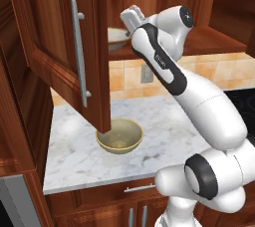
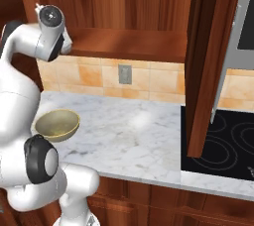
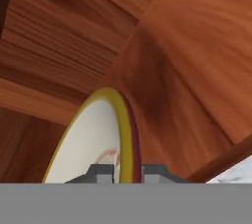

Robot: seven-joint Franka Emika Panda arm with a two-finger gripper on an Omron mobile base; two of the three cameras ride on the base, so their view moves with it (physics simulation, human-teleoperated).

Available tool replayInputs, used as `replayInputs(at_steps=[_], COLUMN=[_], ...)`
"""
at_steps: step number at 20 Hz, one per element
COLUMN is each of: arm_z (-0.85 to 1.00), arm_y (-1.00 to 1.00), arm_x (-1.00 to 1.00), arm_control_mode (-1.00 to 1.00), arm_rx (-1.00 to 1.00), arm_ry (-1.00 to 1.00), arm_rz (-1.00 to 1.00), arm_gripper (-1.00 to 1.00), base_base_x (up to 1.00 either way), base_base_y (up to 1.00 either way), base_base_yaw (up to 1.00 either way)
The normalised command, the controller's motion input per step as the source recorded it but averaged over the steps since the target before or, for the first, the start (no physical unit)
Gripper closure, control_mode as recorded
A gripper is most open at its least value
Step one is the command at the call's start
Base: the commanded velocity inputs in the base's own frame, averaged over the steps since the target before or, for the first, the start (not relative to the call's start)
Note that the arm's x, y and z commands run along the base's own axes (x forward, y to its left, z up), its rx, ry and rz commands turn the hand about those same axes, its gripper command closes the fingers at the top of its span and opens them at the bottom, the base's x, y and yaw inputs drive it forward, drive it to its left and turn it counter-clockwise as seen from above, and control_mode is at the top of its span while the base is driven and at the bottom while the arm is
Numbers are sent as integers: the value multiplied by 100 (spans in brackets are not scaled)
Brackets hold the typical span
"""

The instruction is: Open the cabinet. Pick the bowls from the counter and place them in the cabinet. Then close the cabinet.

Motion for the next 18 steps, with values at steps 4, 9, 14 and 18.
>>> replayInputs(at_steps=[4, 9, 14, 18], arm_z=[0, 0, 0, 1], arm_y=[49, 58, 37, -5], arm_x=[62, 58, 47, 6], arm_control_mode=[-100, -100, -100, -100], arm_rx=[-3, -5, -1, 0], arm_ry=[1, 0, 0, 0], arm_rz=[0, 0, 0, 0], arm_gripper=[100, 100, -100, -100], base_base_x=[0, 0, 0, 0], base_base_y=[0, 0, 0, 0], base_base_yaw=[0, 0, 0, 0])
